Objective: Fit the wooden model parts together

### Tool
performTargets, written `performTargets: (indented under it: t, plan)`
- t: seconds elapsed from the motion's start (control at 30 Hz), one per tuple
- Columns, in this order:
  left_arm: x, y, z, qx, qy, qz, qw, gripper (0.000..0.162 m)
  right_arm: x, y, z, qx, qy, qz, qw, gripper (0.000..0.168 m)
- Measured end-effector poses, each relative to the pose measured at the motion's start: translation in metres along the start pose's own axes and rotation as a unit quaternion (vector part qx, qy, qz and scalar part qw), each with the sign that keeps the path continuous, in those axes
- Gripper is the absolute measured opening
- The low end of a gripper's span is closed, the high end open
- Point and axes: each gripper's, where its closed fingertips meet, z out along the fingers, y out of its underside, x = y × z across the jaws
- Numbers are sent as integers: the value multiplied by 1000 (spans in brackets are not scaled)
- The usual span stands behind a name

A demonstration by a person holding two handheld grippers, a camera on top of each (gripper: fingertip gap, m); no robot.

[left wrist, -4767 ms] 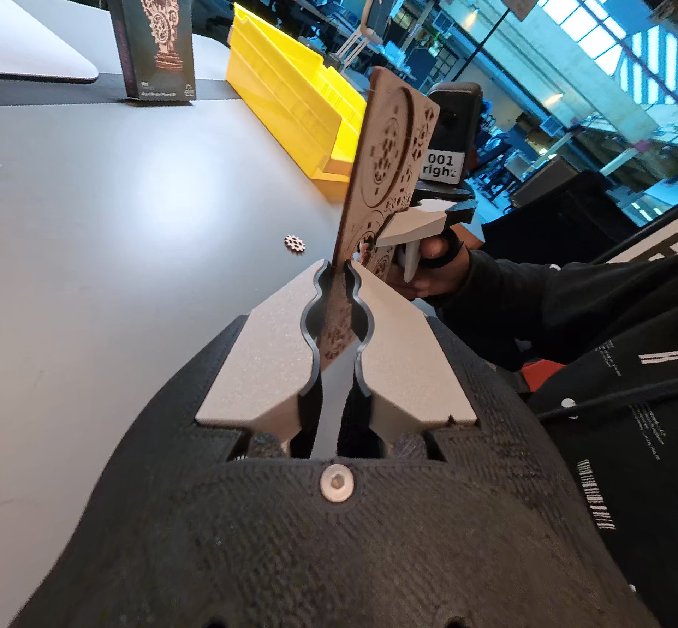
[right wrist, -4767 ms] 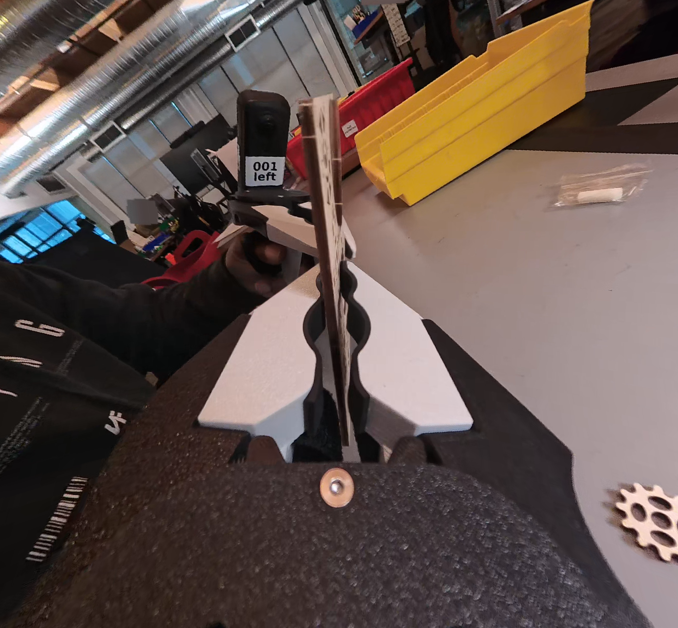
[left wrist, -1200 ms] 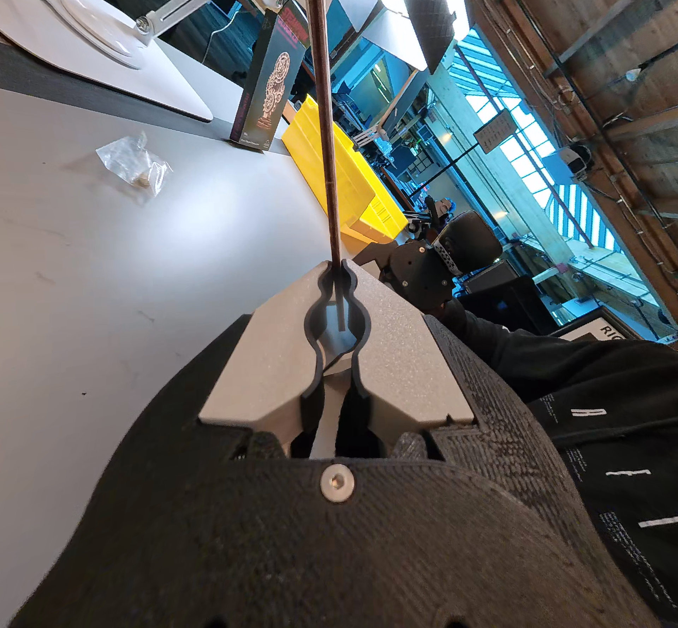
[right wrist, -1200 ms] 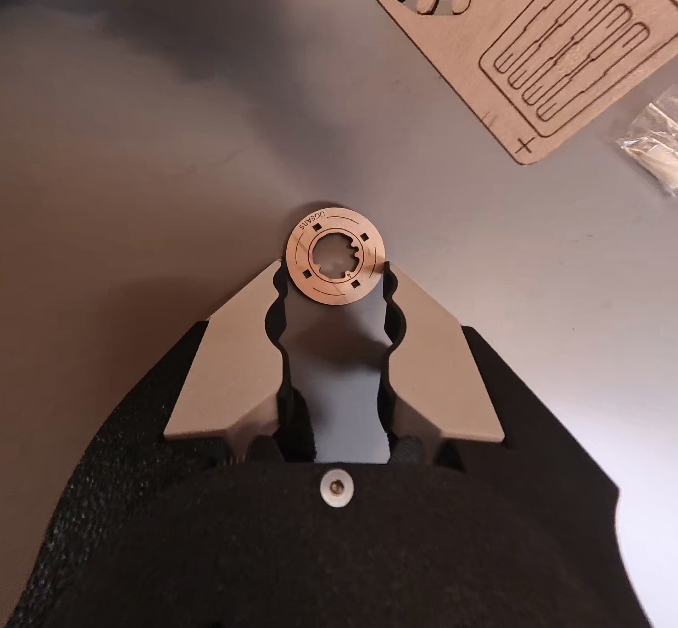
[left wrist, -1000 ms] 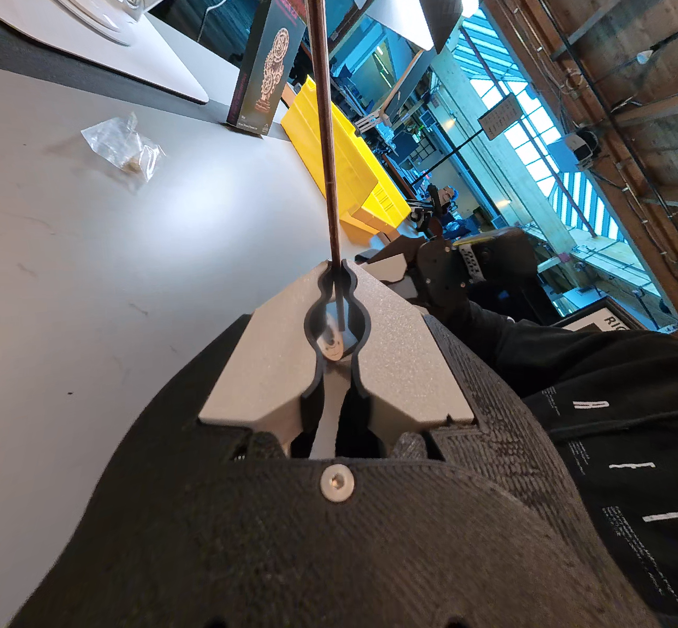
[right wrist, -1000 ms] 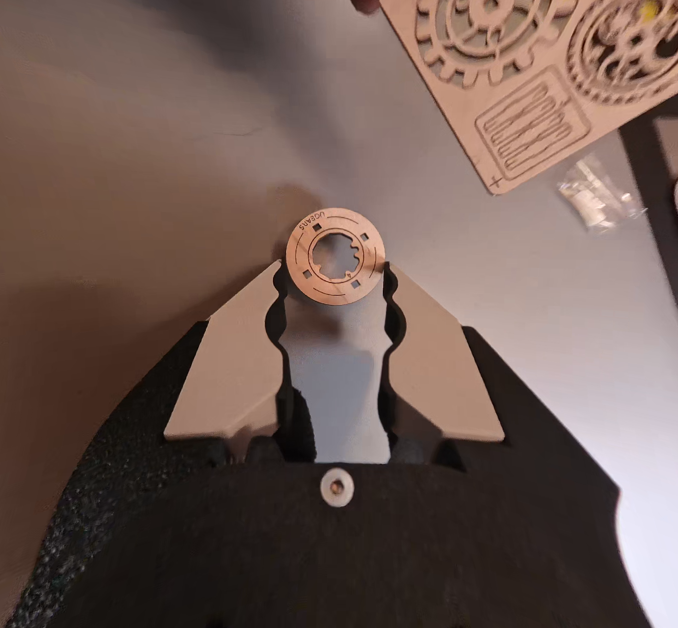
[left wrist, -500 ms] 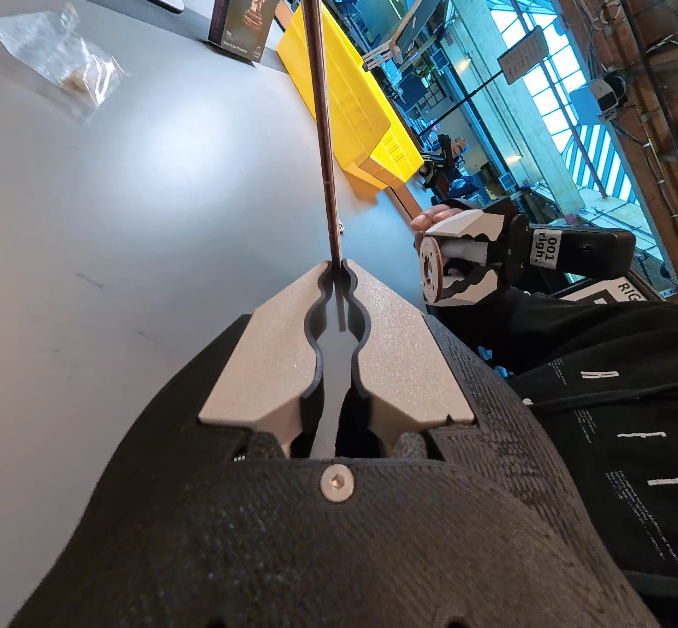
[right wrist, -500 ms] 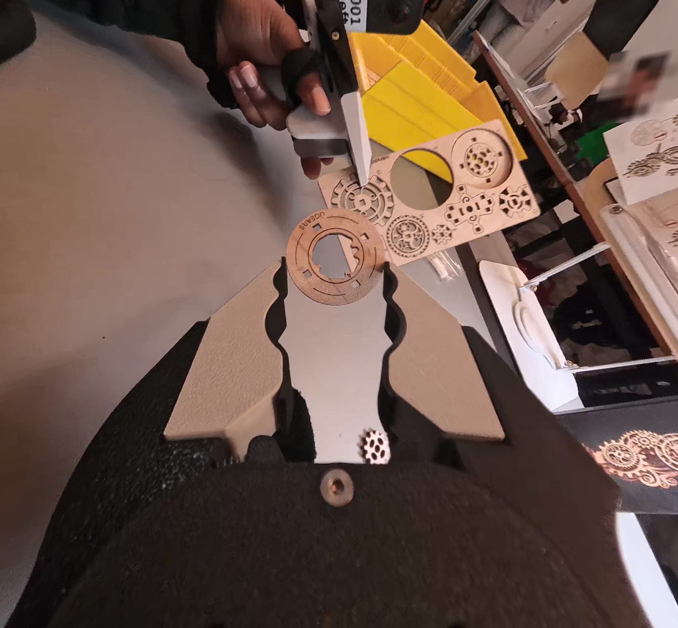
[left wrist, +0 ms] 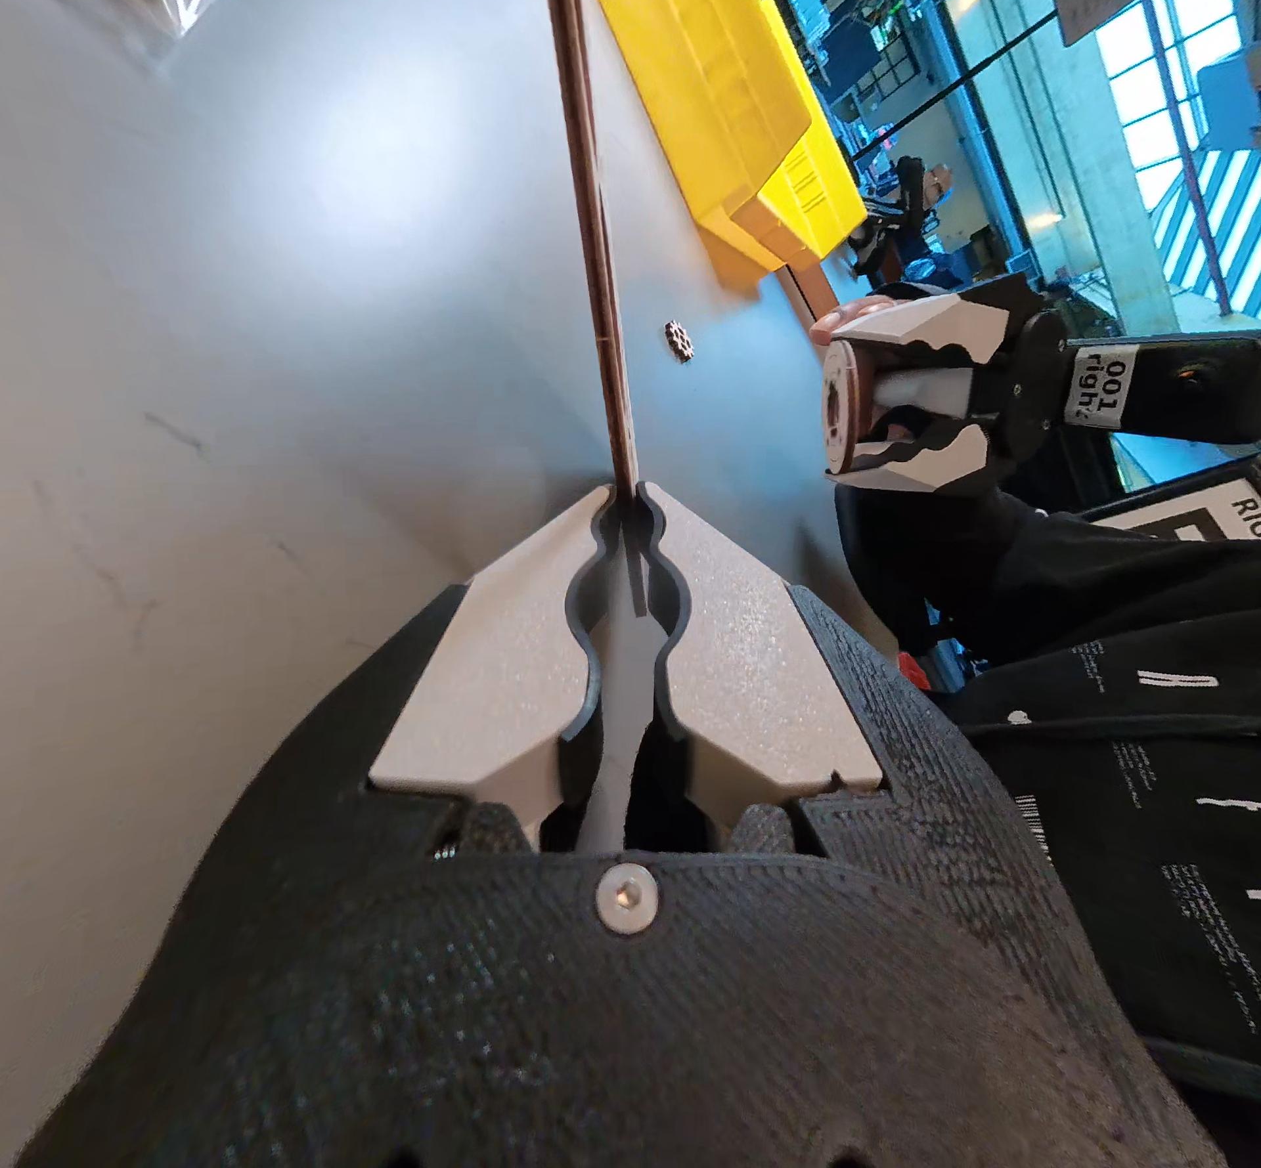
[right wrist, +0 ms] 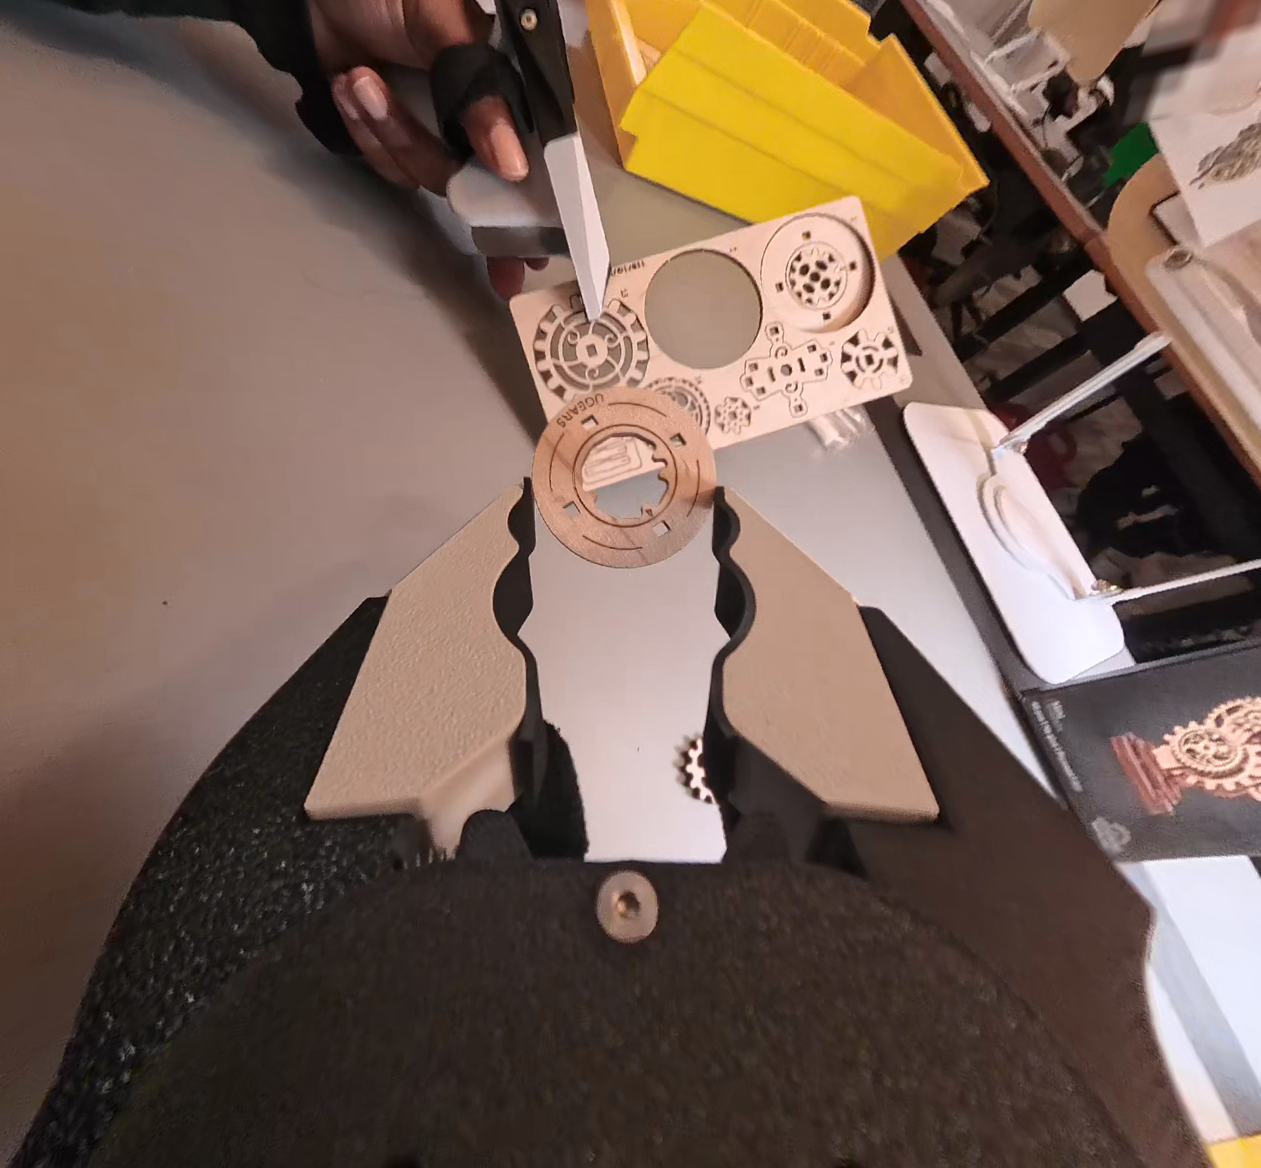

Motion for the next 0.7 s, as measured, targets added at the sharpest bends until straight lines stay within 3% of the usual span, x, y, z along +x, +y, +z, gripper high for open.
performTargets:
  t: [0.43, 0.7]
  plan:
    - [-10, 0, -7, -6, -34, -2, 999, 7, -3, 37, -6, -48, -21, 124, 991, 50]
    - [2, 14, 2, -43, 10, -14, 999, 7, -6, 41, -3, -45, -33, 148, 987, 50]
